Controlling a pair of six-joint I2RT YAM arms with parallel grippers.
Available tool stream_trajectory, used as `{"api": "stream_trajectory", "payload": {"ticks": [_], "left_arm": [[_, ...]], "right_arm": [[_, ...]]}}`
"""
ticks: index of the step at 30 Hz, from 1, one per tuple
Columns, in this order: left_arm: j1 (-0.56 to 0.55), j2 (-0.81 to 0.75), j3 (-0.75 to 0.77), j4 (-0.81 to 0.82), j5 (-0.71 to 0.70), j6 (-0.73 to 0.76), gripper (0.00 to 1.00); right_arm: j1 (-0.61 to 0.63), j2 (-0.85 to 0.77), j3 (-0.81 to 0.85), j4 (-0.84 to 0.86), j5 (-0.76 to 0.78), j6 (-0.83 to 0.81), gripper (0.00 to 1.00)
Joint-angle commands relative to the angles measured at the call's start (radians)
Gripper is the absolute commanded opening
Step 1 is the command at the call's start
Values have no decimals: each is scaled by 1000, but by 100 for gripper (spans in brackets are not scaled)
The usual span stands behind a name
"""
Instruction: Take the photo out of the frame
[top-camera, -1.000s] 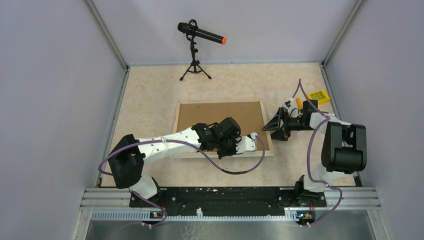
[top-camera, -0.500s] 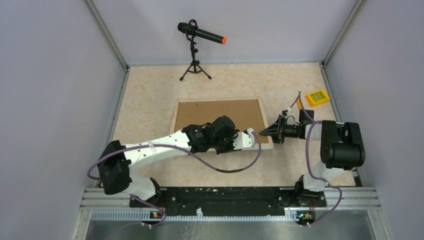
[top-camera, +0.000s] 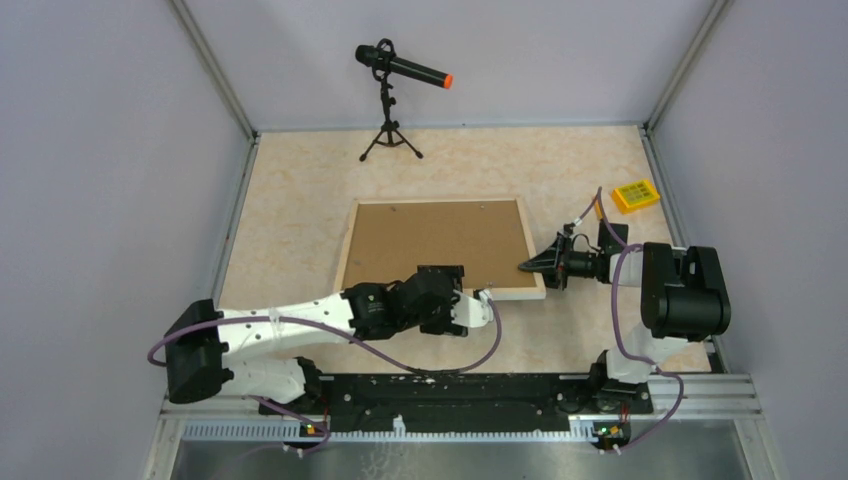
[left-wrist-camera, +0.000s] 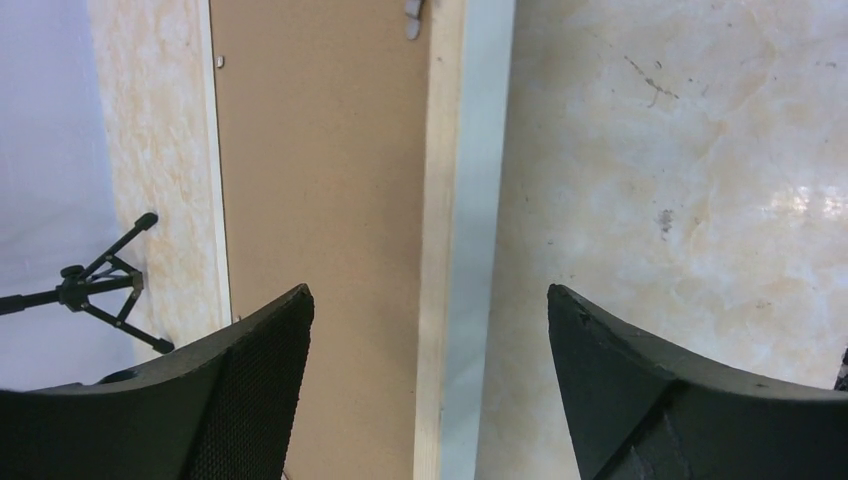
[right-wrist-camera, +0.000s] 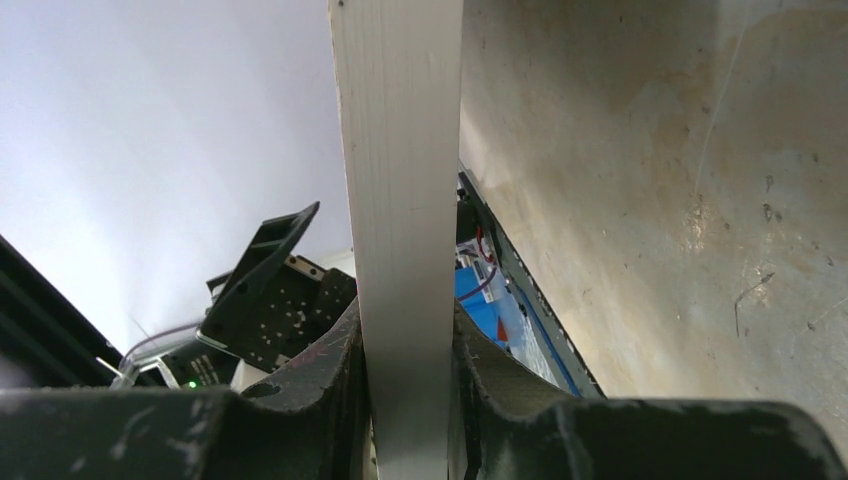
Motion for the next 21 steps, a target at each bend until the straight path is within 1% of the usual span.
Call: {"api": "stream_trajectory", "payload": {"ticks": [1, 4, 6, 7, 8, 10, 12, 13, 15, 17, 18, 19, 20, 21], "left_arm": [[-49, -42, -31, 60, -64, 24, 89], [-63, -16, -89, 133, -144, 57, 89], [-68, 44, -120, 199, -231, 92, 89], [-71, 81, -114, 210, -295, 80, 87], [-73, 115, -98, 197, -347, 53, 83], [-73, 144, -90, 214, -403, 46, 70], [-75, 136, -86, 222, -404, 45, 56], [-77, 134, -81, 220, -407, 44, 52], [-78, 134, -71, 211, -412, 55, 45], [-76, 129, -60, 209, -411, 76, 32], [-72, 125, -42, 187, -395, 76, 23], [-64, 120, -16, 151, -373, 65, 13], [-55, 118, 23, 99, -342, 46, 3], [-46, 116, 64, 43, -309, 20, 0]], "right_arm": [[8, -34, 18, -37, -42, 64, 0], [8, -40, 17, -41, -48, 67, 0], [8, -44, 15, -43, -47, 69, 0], [8, -45, 14, -49, -45, 68, 0], [8, -44, 16, -55, -47, 67, 0], [8, -44, 21, -70, -51, 64, 0], [8, -43, 29, -98, -48, 46, 0], [8, -43, 34, -110, -45, 40, 0], [8, -43, 42, -123, -47, 35, 0], [8, -42, 54, -156, -53, 21, 0], [8, -42, 63, -165, -57, 15, 2], [7, -46, 73, -170, -62, 10, 13], [7, -54, 96, -178, -63, -3, 29], [2, -61, 130, -214, -59, -36, 46]]}}
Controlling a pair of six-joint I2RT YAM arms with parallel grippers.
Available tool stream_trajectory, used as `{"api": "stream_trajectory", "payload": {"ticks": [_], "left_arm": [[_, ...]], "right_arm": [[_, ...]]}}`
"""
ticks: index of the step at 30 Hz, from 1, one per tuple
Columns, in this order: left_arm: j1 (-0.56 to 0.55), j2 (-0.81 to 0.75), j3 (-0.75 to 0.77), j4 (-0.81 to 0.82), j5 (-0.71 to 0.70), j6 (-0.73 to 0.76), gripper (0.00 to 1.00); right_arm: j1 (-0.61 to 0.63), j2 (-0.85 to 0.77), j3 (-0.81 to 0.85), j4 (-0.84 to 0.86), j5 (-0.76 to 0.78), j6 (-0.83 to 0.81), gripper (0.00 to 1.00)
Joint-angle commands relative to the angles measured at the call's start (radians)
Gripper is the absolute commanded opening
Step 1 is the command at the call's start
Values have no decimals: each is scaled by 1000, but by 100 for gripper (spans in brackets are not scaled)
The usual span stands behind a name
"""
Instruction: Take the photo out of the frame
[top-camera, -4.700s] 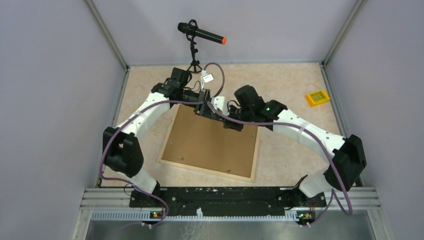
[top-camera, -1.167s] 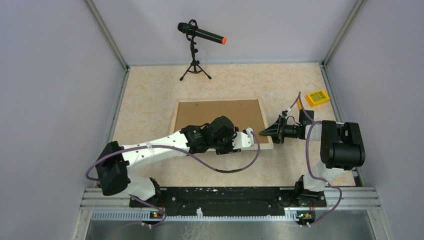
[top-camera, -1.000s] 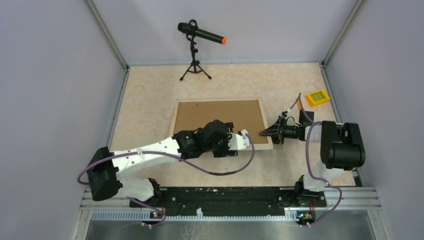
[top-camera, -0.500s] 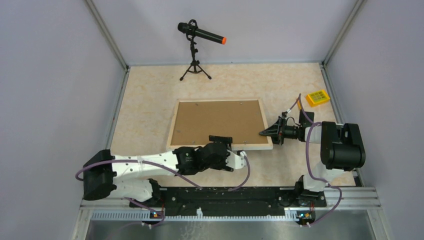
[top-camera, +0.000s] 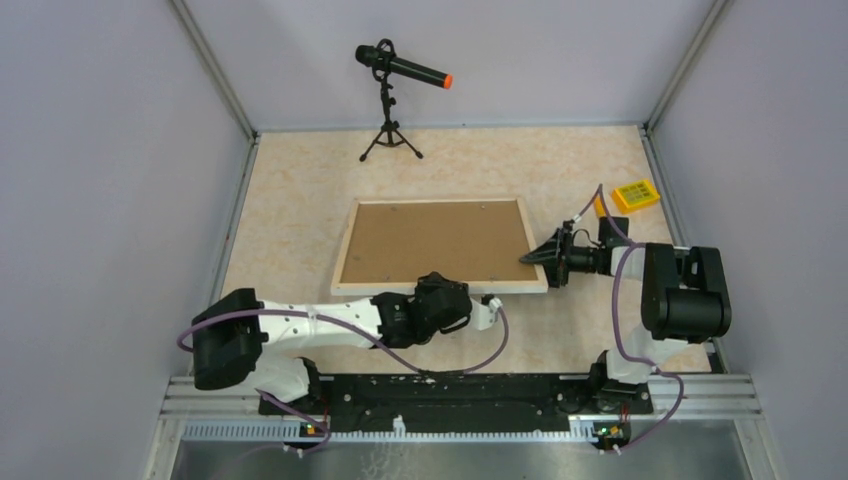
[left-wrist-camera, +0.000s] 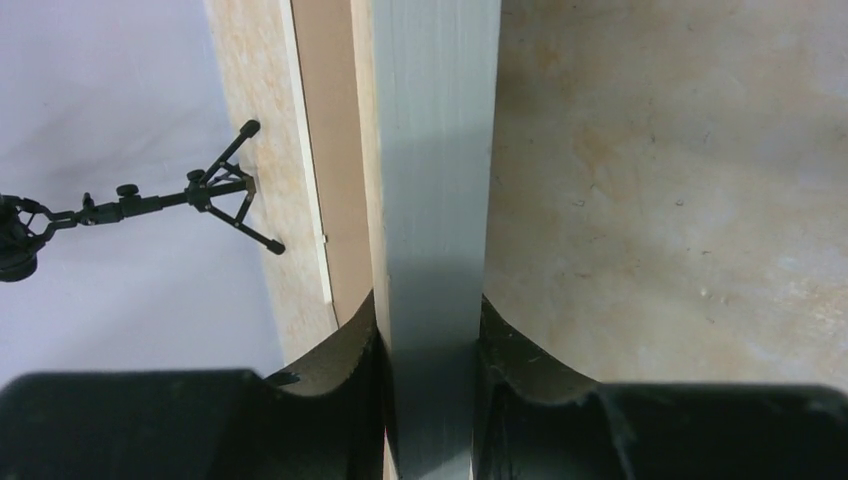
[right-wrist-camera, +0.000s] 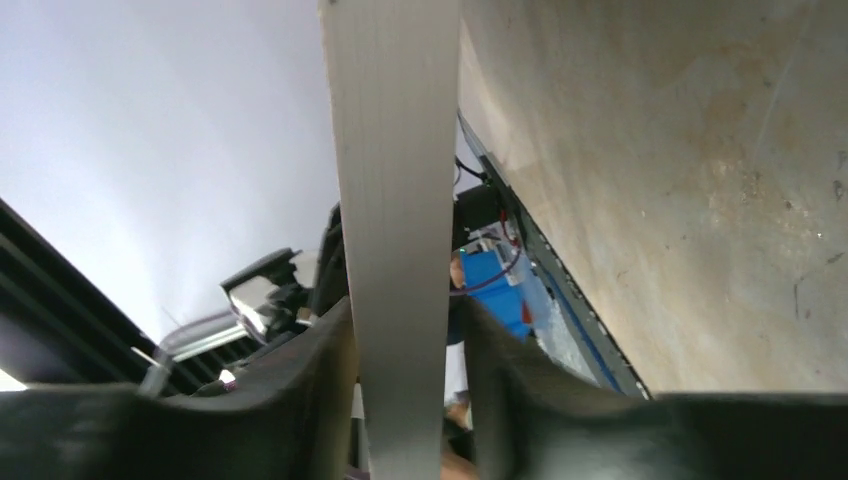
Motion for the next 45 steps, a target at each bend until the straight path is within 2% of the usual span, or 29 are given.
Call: {"api": "stream_trajectory", "payload": {"ticks": [1, 2, 4, 7, 9, 14, 21, 24, 27, 29, 33, 36, 41, 45], "left_arm": [[41, -37, 186, -140, 105, -106, 0], [49, -41, 226, -187, 137, -119, 0], [59, -49, 307, -285, 189, -137, 0], [68, -54, 451, -407, 260, -151, 0], [93, -40, 576, -513, 341, -179, 0], [222, 25, 865, -758, 589, -275, 0], [436, 107, 1139, -928, 1058, -381, 0], [525, 132, 1152, -931, 1225, -429, 0], [652, 138, 1061, -877, 1361, -458, 0], [716, 145, 987, -844, 1450, -407, 0], [738, 210, 908, -822, 1423, -208, 0], [787, 310, 913, -834, 1465, -60, 0], [811, 575, 1071, -989, 1464, 207, 0], [831, 785, 1275, -1028, 1444, 255, 0]], "right_arm": [[-3, -54, 131, -180, -22, -117, 59], [-14, -56, 184, -267, -4, -198, 68], [-39, -55, 294, -448, 38, -378, 77], [-88, -47, 439, -654, 126, -596, 82], [-121, -45, 499, -718, 179, -669, 82], [-198, -64, 578, -703, 245, -678, 86], [-229, -33, 662, -757, 254, -743, 90], [-229, -21, 665, -768, 244, -762, 90], [-229, -22, 668, -785, 239, -791, 91], [-230, -25, 667, -808, 233, -824, 91], [-229, -28, 656, -866, 230, -906, 90], [-229, -37, 633, -887, 234, -937, 90], [-230, -65, 568, -894, 235, -959, 88], [-229, -70, 541, -917, 250, -997, 88]]}}
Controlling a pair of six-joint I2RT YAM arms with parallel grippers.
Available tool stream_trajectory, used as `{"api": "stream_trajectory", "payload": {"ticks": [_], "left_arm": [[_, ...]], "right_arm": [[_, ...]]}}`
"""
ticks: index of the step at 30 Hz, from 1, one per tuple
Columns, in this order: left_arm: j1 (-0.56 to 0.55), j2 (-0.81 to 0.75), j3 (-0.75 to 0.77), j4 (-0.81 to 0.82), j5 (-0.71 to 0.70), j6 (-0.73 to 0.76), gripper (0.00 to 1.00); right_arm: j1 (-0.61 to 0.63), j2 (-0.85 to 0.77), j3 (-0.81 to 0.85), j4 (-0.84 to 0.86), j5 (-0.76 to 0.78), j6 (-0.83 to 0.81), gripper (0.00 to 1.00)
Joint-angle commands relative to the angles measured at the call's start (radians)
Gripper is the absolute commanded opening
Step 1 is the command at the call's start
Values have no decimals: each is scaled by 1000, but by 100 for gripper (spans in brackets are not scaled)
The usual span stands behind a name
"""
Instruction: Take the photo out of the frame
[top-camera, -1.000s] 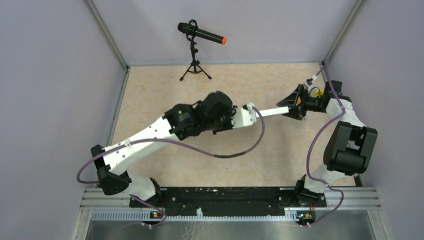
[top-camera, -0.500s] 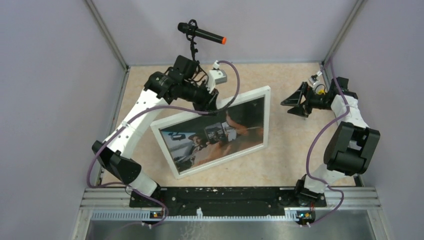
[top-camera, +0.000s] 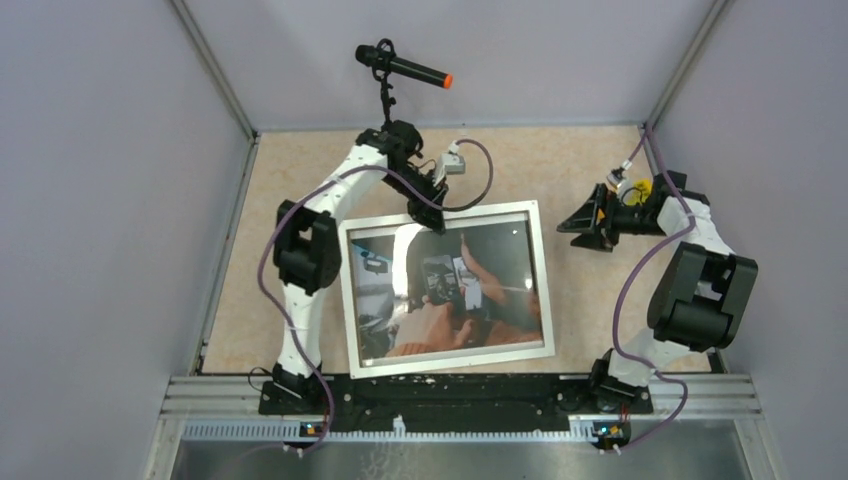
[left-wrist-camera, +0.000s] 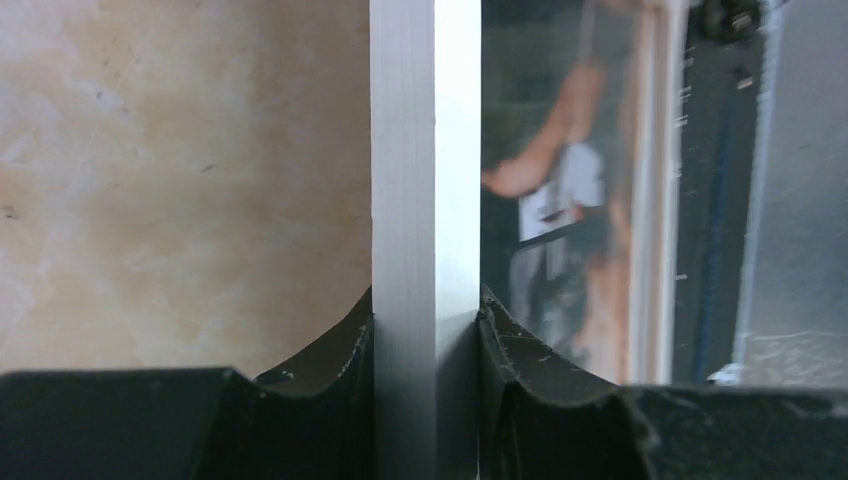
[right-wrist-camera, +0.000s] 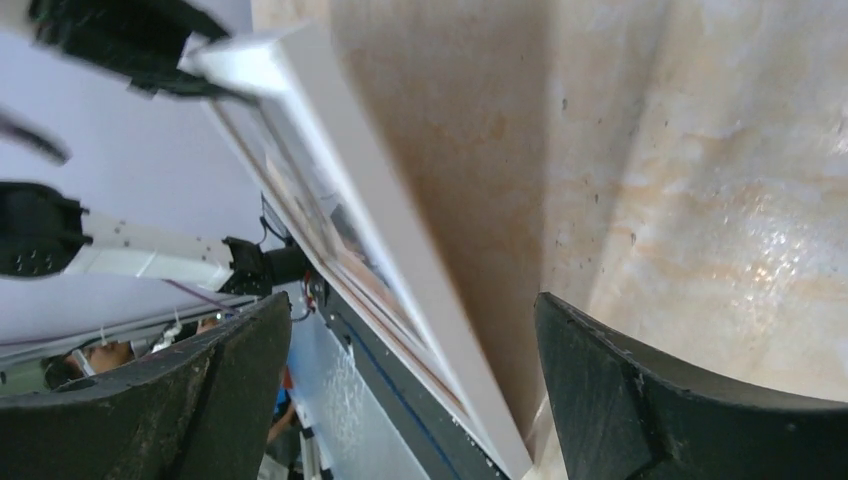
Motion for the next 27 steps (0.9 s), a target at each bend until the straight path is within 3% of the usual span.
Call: {"api": "stream_trajectory", "payload": {"ticks": [1, 5, 11, 15, 18, 21, 24, 27], "left_arm": [[16, 181, 180, -62, -62, 273, 0], [18, 309, 270, -5, -101, 297, 0], [15, 378, 273, 194, -224, 300, 3], [14, 375, 297, 313, -314, 218, 57], [13, 303, 311, 293, -349, 149, 84], [15, 161, 213, 273, -402, 69, 98], [47, -24, 23, 336, -485, -120, 99], [124, -224, -194, 375, -527, -401, 99]], "right_arm": [[-4, -43, -27, -26, -3, -71, 88], [-4, -26, -48, -22, 0, -78, 88], [-1, -3, -71, -6, 29, -75, 88], [27, 5, -103, 15, 77, -67, 88], [59, 1, -125, 44, 141, -46, 87], [87, -6, -136, 92, 209, -9, 86], [128, -22, -130, 124, 280, 13, 83], [186, -66, -144, 147, 383, 20, 81]]}}
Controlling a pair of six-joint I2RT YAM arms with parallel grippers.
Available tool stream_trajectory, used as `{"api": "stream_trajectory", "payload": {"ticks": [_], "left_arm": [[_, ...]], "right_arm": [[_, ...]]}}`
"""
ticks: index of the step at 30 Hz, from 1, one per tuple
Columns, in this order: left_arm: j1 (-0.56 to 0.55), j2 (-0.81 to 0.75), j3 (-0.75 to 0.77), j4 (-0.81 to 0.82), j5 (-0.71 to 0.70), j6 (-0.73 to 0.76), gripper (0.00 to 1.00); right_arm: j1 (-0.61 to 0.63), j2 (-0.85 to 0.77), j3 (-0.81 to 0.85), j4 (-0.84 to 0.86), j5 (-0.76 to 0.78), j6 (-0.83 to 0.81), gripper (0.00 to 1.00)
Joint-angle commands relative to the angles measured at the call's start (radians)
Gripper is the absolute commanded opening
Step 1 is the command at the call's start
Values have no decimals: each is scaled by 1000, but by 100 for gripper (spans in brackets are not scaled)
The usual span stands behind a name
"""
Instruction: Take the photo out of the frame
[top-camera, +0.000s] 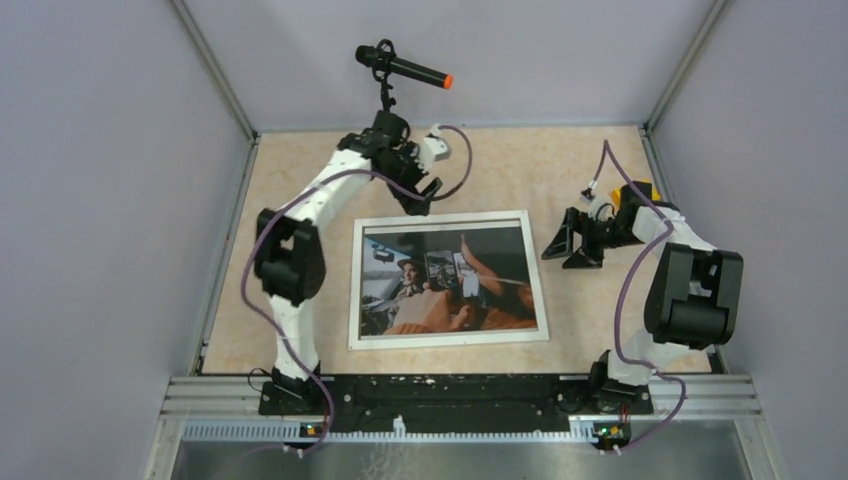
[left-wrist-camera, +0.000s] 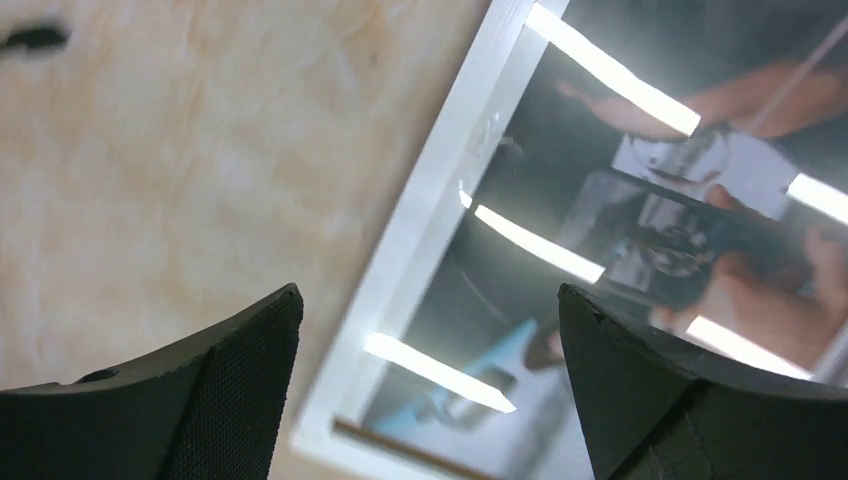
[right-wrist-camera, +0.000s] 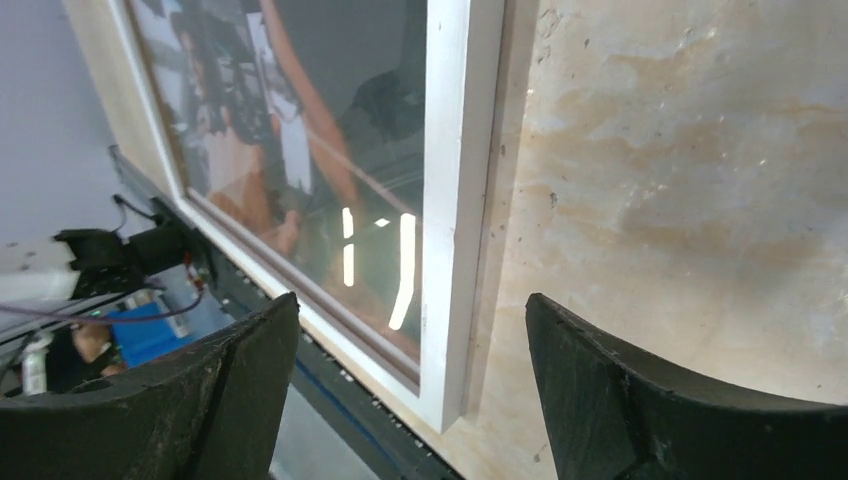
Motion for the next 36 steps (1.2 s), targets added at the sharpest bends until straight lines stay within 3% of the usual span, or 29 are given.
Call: {"api": "stream_trajectory", "payload": {"ticks": [1, 4, 8, 12, 17, 28, 32, 36], "left_arm": [[122, -362, -278, 96, -104, -453, 99], [193, -571, -519, 114, -75, -624, 98], [197, -841, -823, 236, -234, -785, 99], [197, -963, -979, 233, -354, -844, 99], [201, -954, -1051, 254, -355, -851, 95], [202, -775, -1079, 299, -350, -864, 83], [201, -672, -1065, 329, -339, -850, 62], [202, -575, -1036, 351, -367, -825, 39]], "right_arm": [[78, -87, -16, 81, 176, 22, 81], [127, -157, -61, 125, 254, 28, 81], [208, -217, -99, 157, 355, 31, 79], [317, -231, -96, 160, 452, 34, 76], [376, -180, -78, 137, 499, 40, 74], [377, -10, -54, 142, 534, 81, 66], [377, 47, -43, 153, 527, 102, 56], [377, 123, -12, 162, 538, 114, 40]]}}
